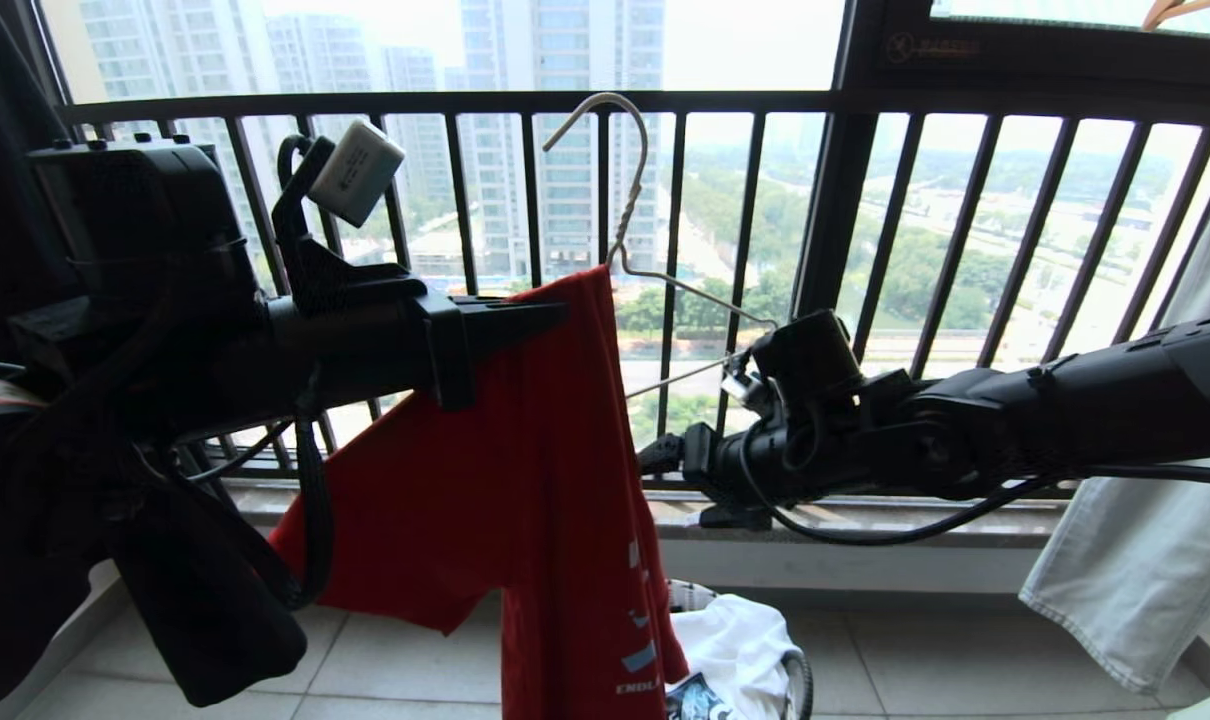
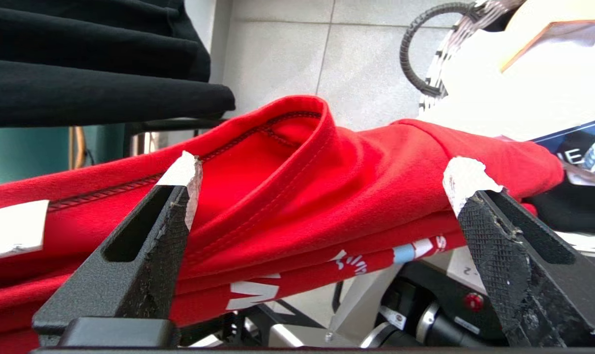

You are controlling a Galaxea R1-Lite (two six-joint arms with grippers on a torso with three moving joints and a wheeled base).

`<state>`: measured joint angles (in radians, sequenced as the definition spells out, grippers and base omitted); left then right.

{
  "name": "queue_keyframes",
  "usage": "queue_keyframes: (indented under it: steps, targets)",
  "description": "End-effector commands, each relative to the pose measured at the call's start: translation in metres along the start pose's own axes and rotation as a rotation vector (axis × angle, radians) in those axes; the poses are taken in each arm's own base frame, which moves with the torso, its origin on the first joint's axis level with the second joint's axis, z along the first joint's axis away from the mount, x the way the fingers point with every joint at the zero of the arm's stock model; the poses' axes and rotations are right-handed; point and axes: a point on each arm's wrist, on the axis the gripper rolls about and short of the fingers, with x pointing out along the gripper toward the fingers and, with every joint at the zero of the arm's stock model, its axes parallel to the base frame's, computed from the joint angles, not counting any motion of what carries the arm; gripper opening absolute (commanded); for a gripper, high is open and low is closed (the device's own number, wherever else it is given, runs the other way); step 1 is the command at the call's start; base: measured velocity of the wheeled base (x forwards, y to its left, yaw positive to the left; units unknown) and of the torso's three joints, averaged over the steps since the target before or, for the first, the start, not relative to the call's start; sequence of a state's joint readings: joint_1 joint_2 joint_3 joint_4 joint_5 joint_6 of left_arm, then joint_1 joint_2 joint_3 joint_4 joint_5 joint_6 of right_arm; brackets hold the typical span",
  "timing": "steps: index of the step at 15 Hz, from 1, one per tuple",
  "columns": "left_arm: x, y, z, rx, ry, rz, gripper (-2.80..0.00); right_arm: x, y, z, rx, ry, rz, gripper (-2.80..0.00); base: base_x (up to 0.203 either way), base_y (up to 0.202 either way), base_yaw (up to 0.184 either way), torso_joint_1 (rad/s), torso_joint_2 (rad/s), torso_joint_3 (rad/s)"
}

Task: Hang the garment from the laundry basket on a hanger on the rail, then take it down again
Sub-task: Hang the clothes on the clothes rack

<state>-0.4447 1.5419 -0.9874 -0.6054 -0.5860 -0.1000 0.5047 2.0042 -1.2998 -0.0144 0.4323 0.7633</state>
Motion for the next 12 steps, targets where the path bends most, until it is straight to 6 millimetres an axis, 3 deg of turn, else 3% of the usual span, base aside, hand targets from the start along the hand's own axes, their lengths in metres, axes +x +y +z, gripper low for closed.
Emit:
queue_keyframes:
  steps: [1, 6, 12]
  targets:
    - [-0.002, 0.006, 0.002, 0.008, -0.012, 0.018, -2.8, -0.003, -0.002, -0.004, -0.094, 0.021, -0.106, 0.0, 0.0, 0.0, 0.0, 0.0, 0.0, 0.0]
    - [-0.004, 0.009, 0.003, 0.013, -0.019, 0.032, -2.8, -0.012, -0.004, -0.002, -0.212, 0.006, -0.288, 0.0, 0.0, 0.0, 0.0, 0.0, 0.0, 0.0]
    - [-0.004, 0.009, 0.004, 0.017, -0.022, 0.032, -2.8, -0.014, -0.005, -0.004, -0.252, 0.024, -0.354, 0.0, 0.0, 0.0, 0.0, 0.0, 0.0, 0.0]
